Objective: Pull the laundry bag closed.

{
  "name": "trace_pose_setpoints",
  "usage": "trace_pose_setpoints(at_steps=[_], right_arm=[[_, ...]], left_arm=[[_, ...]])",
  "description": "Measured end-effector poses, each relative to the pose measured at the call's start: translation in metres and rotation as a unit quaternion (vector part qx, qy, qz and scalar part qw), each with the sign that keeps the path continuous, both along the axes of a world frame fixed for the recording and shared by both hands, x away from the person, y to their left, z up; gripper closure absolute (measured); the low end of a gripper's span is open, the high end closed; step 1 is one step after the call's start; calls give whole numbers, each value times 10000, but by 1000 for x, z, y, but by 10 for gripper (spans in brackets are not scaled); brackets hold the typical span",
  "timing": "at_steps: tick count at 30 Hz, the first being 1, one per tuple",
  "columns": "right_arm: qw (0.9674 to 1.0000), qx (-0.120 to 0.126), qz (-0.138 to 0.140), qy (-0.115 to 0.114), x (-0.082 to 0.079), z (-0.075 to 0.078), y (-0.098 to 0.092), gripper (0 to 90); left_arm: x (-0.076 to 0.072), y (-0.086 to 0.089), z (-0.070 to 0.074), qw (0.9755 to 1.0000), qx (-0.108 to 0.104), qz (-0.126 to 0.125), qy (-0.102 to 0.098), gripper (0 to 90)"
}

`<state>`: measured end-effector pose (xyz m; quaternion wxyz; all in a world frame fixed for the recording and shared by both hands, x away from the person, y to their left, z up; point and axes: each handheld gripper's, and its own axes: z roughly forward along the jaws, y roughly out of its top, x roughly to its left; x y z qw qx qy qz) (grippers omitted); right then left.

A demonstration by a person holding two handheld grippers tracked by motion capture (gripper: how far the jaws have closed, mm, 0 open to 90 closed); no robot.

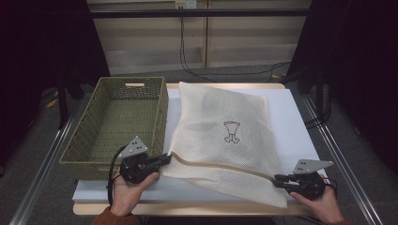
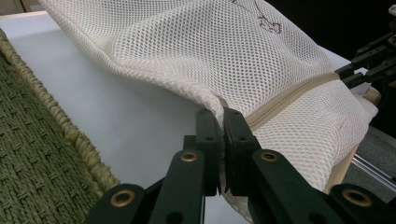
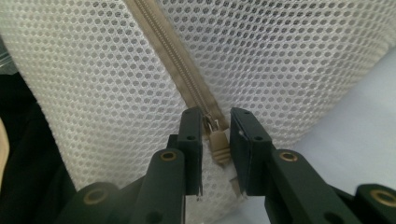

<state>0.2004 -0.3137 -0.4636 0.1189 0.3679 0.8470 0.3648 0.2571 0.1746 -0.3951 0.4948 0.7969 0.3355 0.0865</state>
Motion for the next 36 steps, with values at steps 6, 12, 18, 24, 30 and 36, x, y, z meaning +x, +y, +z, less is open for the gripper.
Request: trace_pose_setpoints(at_steps=[6,12,18,24,30,36], right_arm=[[9998,-127,101,65,5,-5,3,821],[9999,-131,52,40,3,-6,1,827],[9994,-284,-174,5,-2,-3,-5,830],[9992,-268,-275,-87,-8,0,-10,830],[9977,-455,-459,-227,-9,3,-16,829],[9967,-491,-596,-267,-10,3,-22,828]], left_arm=[[0,1,0,10000,20,9,4,864],[0,3,0,10000,35,33,15,863],[1,5,-1,9998,87,125,103,865],[0,3,-2,9998,88,115,120,865],[-7,-3,-8,9997,202,-54,150,863],[-20,-5,-26,9993,263,-230,152,856]])
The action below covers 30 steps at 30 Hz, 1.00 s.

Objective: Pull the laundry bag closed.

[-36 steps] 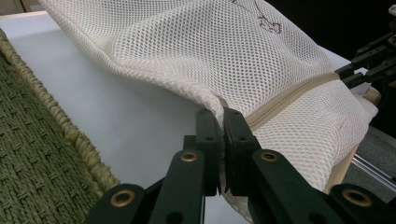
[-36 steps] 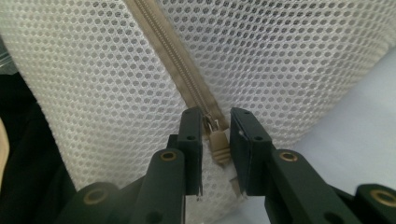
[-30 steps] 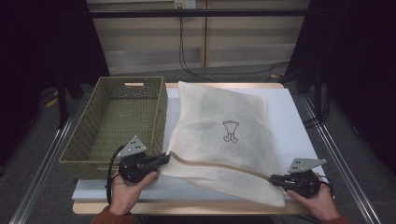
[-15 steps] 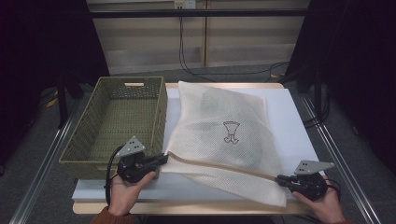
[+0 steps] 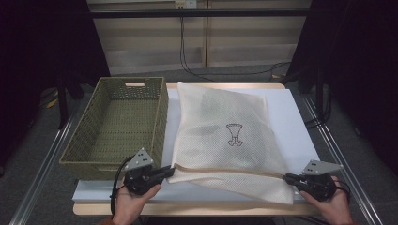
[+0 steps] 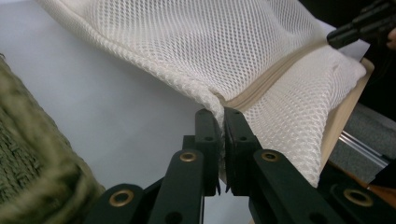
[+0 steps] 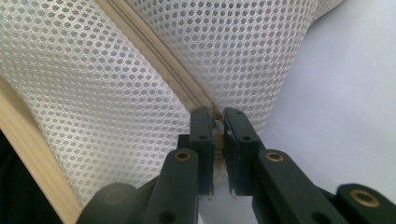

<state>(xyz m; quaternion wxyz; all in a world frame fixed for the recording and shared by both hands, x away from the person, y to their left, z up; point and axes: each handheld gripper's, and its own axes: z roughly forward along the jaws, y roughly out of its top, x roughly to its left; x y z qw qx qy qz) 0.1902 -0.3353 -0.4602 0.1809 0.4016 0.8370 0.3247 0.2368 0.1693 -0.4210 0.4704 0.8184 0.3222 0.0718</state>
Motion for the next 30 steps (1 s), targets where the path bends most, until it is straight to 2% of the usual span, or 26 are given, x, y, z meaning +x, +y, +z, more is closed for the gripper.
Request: trace_pose_setpoints(at_steps=[2,3,6,11,12,13,14,15,18,20,22,23,24,25,26,27,30], right_arm=[[10000,39,10,-14,0,0,0,827],[9998,191,5,21,-1,1,-1,824],[9989,468,4,11,-1,0,-4,794],[9977,647,-180,-88,-2,2,-9,711],[9964,796,-275,-118,-3,4,-11,663],[9961,817,-311,-151,-4,6,-12,651],[9961,817,-311,-151,-4,6,-12,651],[9957,858,-305,-187,-4,6,-11,633],[9940,963,-406,-312,-6,10,-9,558],[9926,1066,-446,-363,-7,12,-7,527],[9919,1121,-449,-400,-8,14,-6,506],[9898,1255,-500,-463,-11,17,-4,473],[9890,1272,-556,-503,-13,19,-3,457],[9890,1272,-556,-503,-13,19,-3,457],[9882,1306,-590,-547,-15,21,-3,435],[9867,1298,-725,-655,-20,23,-2,414],[9865,1218,-828,-721,-25,24,-1,403]], left_arm=[[-1,1,-3,10000,-53,-13,20,851],[-4,3,-9,10000,-24,-7,-19,849],[-4,4,-13,10000,22,7,-4,847],[-9,-3,-24,9996,265,-109,9,845],[-10,-5,-26,9993,358,-135,13,828],[-10,-6,-30,9991,410,-117,-69,797],[-10,-6,-30,9991,410,-117,-69,744],[-10,-5,-32,9988,455,-92,-134,744],[-12,-3,-35,9991,367,-129,-188,656],[-19,0,-34,9991,269,-52,-316,550],[-22,2,-34,9992,212,-40,-323,504],[-28,8,-32,9991,159,36,-401,474],[-28,8,-32,9991,159,36,-401,423],[-31,11,-31,9990,124,80,-417,423],[-34,17,-31,9991,48,117,-400,375],[-38,23,-31,9992,17,163,-375,289],[-42,29,-31,9991,15,200,-371,242]])
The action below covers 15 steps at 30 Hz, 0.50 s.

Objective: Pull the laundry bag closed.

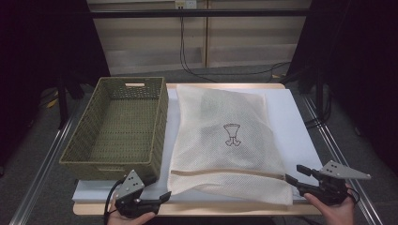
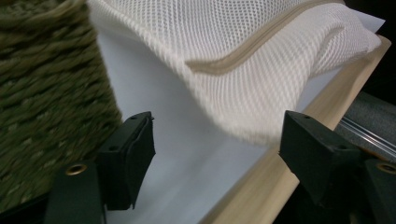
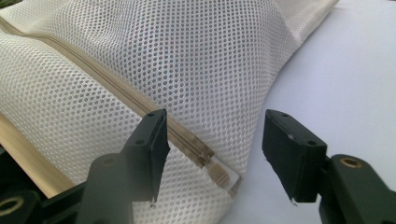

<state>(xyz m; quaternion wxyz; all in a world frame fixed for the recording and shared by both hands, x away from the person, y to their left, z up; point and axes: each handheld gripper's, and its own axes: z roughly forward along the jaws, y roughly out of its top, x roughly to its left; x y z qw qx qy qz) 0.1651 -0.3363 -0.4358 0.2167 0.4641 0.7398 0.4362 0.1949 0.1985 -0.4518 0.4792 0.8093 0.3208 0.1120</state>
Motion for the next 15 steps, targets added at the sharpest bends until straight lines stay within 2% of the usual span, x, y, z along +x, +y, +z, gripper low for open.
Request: trace_pose_setpoints(at_steps=[1,3,4,6,8,13,15], right_arm=[[10000,-8,-45,-25,-3,0,0,394],[9991,238,-347,-23,-12,-6,0,374],[9988,303,-389,11,-15,-8,1,371],[9987,282,-418,-17,-18,-10,1,366],[9980,278,-539,-191,-28,-8,0,360],[9945,450,-854,-407,-40,-9,-10,395],[9928,509,-992,-428,-43,-10,-15,399]], left_arm=[[-2,3,0,10000,-17,1,5,242],[-5,12,1,9998,-99,88,-137,254],[-6,14,2,9997,-125,135,-163,254],[-6,18,2,9996,-102,198,-198,254],[-9,34,2,9980,-209,552,-238,254],[-10,51,2,9945,-368,938,-280,258],[-11,52,4,9933,-279,1046,-400,260]])
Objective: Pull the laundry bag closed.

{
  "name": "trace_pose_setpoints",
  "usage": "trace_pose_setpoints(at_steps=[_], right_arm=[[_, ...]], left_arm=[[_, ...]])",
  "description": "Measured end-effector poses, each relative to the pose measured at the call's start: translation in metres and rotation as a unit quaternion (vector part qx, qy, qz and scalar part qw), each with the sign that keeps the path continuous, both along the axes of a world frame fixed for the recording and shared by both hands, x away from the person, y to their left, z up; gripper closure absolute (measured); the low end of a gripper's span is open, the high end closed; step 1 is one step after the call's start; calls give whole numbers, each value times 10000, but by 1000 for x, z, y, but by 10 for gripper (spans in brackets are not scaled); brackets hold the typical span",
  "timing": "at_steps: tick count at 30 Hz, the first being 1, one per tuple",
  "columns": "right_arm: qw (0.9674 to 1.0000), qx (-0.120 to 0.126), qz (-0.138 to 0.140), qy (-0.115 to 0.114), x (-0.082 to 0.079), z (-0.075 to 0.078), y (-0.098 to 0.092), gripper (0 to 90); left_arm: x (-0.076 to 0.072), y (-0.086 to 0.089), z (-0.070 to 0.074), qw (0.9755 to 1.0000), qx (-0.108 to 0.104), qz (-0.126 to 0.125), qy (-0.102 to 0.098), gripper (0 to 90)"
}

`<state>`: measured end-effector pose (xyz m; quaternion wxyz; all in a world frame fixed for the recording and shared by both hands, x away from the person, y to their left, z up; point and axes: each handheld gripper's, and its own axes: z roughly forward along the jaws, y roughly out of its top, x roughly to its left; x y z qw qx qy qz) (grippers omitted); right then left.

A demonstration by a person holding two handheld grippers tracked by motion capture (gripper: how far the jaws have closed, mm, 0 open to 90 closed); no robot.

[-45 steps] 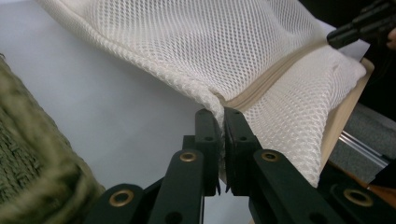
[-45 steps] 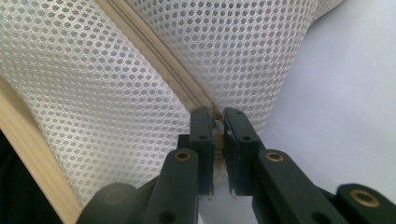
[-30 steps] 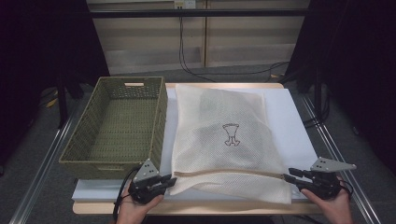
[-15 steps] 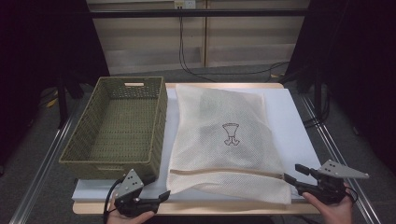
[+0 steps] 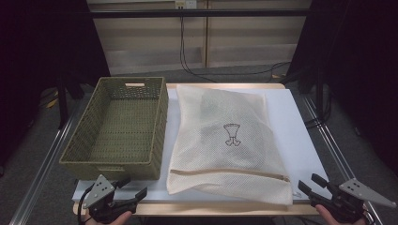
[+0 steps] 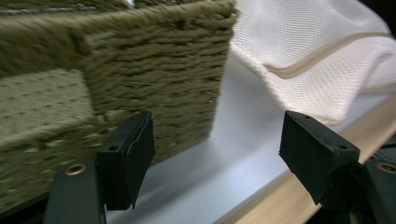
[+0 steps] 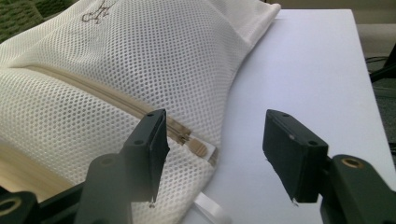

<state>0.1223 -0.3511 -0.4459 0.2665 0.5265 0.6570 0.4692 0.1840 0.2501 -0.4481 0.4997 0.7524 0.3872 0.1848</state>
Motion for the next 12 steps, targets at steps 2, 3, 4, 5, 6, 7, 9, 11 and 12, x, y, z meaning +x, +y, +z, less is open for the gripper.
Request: trace_pose_setpoints(at_steps=[2,3,4,5,6,7,9,11,12], right_arm=[[9998,87,-174,14,0,-1,-3,363],[9998,63,-186,15,0,-1,-3,369],[9999,34,-158,58,0,-2,-3,368],[9999,-25,-125,87,1,-3,-1,366],[9999,-102,-94,83,2,-2,1,366],[9999,-102,-94,83,2,-2,1,366],[9996,-261,-29,76,3,-2,4,364],[9997,-228,0,90,4,-3,5,360],[9997,-203,1,108,5,-3,4,357]], left_arm=[[1,0,1,9999,71,62,-44,254],[1,0,1,9999,71,62,-44,253],[3,2,0,10000,16,82,51,254],[4,2,0,10000,18,85,40,258],[4,3,0,9999,37,103,26,259],[4,3,0,9999,37,103,26,259],[4,2,0,9999,77,96,44,259],[4,0,-1,9999,108,41,73,259],[4,-1,-1,9999,90,7,87,259]])
